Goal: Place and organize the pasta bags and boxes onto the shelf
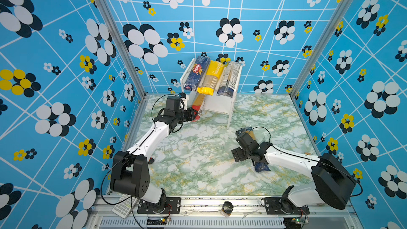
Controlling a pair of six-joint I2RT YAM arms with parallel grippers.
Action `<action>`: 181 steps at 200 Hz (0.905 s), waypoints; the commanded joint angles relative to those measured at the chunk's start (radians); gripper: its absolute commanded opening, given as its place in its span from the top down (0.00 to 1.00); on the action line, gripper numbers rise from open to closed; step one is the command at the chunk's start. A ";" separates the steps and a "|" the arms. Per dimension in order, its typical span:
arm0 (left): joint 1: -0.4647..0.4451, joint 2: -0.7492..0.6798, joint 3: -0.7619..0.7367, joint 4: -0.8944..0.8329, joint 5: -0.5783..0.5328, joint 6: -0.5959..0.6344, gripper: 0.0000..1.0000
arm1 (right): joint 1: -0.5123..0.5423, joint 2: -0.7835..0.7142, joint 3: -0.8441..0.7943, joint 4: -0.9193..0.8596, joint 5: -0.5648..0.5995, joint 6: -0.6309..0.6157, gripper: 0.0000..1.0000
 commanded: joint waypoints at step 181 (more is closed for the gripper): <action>-0.029 -0.032 0.030 0.388 -0.077 0.026 1.00 | -0.007 -0.014 -0.051 0.022 0.014 0.014 0.01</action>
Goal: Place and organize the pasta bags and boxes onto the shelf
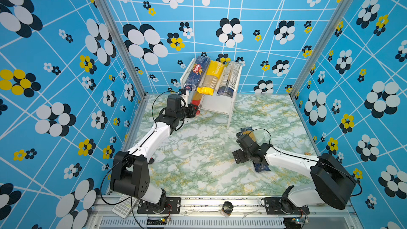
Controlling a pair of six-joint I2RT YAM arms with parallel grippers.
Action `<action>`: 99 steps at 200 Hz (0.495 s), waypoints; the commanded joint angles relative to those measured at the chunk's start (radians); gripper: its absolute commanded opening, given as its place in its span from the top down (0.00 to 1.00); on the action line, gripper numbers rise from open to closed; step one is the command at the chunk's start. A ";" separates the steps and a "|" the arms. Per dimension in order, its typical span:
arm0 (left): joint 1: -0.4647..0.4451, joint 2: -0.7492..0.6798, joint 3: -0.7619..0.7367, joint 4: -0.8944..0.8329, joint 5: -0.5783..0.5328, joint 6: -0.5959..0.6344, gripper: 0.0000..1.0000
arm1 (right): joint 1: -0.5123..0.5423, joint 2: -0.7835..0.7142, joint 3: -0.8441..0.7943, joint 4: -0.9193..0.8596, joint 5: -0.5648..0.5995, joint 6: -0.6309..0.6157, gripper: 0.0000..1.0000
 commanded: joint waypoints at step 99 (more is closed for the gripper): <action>-0.022 0.006 0.020 0.274 -0.016 0.038 0.97 | -0.006 -0.010 -0.024 0.022 0.017 0.011 0.01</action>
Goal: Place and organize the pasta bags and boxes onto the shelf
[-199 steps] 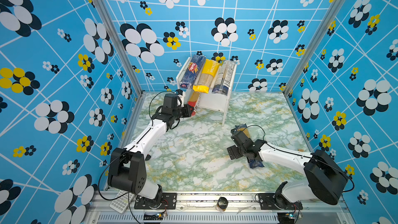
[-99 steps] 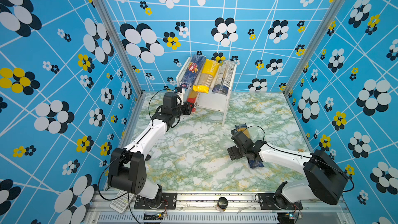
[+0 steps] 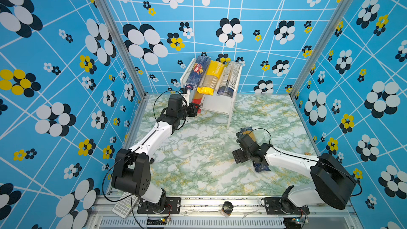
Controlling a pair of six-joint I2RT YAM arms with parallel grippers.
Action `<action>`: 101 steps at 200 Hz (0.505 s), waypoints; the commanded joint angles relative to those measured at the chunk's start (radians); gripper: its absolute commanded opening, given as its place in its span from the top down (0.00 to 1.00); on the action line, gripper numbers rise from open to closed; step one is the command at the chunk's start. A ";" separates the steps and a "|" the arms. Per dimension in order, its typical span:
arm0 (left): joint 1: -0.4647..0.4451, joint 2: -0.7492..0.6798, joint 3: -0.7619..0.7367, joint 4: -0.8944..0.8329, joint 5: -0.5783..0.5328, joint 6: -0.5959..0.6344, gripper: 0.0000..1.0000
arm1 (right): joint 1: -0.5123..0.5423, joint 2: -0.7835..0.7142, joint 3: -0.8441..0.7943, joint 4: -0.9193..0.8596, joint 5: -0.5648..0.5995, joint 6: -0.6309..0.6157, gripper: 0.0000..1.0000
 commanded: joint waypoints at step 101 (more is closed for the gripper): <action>-0.010 -0.026 -0.015 0.204 -0.059 0.056 0.87 | -0.005 0.002 -0.012 0.005 0.014 0.005 0.01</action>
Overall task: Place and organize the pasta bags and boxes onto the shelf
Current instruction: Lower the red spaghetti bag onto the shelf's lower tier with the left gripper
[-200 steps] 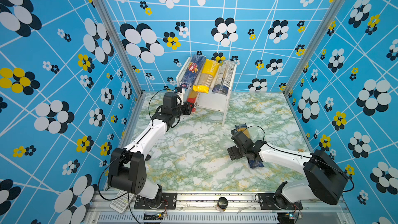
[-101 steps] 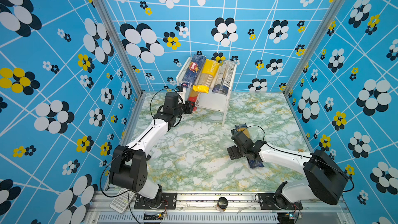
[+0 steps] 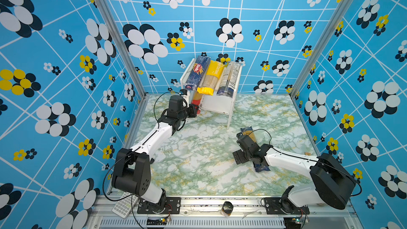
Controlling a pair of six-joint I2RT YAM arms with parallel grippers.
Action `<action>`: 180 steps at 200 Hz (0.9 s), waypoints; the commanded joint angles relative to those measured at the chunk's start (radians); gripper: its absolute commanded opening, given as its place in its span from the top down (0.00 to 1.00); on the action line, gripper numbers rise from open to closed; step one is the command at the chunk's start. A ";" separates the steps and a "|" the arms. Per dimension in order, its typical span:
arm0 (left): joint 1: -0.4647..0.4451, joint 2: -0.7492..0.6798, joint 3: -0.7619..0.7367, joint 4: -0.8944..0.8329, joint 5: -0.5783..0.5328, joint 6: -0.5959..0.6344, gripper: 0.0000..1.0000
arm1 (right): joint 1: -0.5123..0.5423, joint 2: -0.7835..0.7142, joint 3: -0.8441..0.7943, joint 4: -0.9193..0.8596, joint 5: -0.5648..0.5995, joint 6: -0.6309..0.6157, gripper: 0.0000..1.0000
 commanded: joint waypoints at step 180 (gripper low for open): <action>-0.005 0.011 0.003 0.222 -0.006 0.040 0.67 | -0.006 0.017 0.002 0.003 0.009 0.005 0.01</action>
